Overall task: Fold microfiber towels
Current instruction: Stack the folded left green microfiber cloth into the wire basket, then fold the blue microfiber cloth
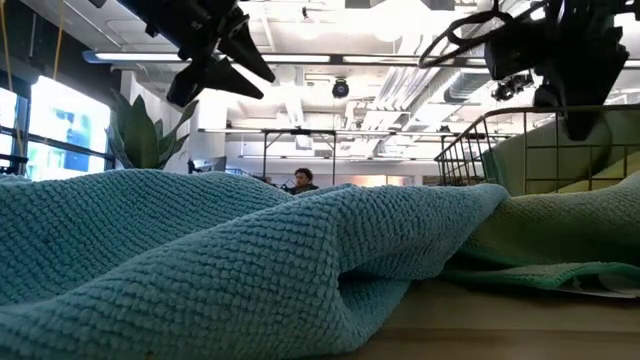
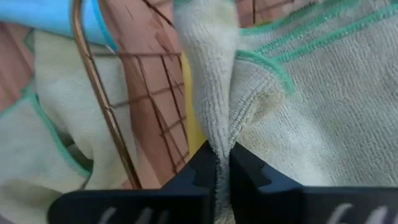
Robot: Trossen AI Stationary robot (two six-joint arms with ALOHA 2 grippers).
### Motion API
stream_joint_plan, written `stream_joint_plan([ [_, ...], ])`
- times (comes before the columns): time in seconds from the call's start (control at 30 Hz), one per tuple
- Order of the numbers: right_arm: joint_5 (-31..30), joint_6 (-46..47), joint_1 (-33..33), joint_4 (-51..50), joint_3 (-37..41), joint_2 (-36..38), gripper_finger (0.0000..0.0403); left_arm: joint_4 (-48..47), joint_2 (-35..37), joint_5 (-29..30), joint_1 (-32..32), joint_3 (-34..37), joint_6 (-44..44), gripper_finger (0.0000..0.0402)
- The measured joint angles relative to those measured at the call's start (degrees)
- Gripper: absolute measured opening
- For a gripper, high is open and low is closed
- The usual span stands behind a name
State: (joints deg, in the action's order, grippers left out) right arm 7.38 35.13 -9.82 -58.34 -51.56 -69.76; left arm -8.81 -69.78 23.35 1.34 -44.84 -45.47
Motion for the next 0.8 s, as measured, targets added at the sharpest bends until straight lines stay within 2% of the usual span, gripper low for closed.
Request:
stream_joint_plan([
  [0.1, -0.02, 0.01, 0.02, -0.12, -0.14, 0.0, 0.0047, 0.01, 0.0, -0.04, 0.0, 0.0, -0.01, 0.0131],
  [0.27, 0.04, -1.25, 0.04, -1.53, -1.98, 0.0, 0.0128, 0.02, 0.0, -0.04, 0.0, 0.0, -0.42, 0.0131],
  [0.43, -0.57, -7.48, 0.06, -9.27, -9.95, 0.04, 0.0186, 0.08, 0.0, -0.04, 0.0, 0.0, -0.42, 0.0131],
  [0.6, -10.83, -9.91, 0.06, -15.66, -18.14, 0.13, 0.0199, 1.24, 0.0, -0.42, -0.05, 0.0, -0.42, 0.0131],
  [0.7, -16.43, -8.76, 0.08, -15.76, -18.97, 0.11, 0.0199, 3.46, 0.0, -0.75, -1.03, 0.0, -0.42, 0.0131],
  [0.8, -18.21, -8.16, 0.06, -15.83, -17.29, 0.1, 0.0199, 6.04, 0.0, -1.91, -3.04, 0.0, -0.44, 0.0131],
])
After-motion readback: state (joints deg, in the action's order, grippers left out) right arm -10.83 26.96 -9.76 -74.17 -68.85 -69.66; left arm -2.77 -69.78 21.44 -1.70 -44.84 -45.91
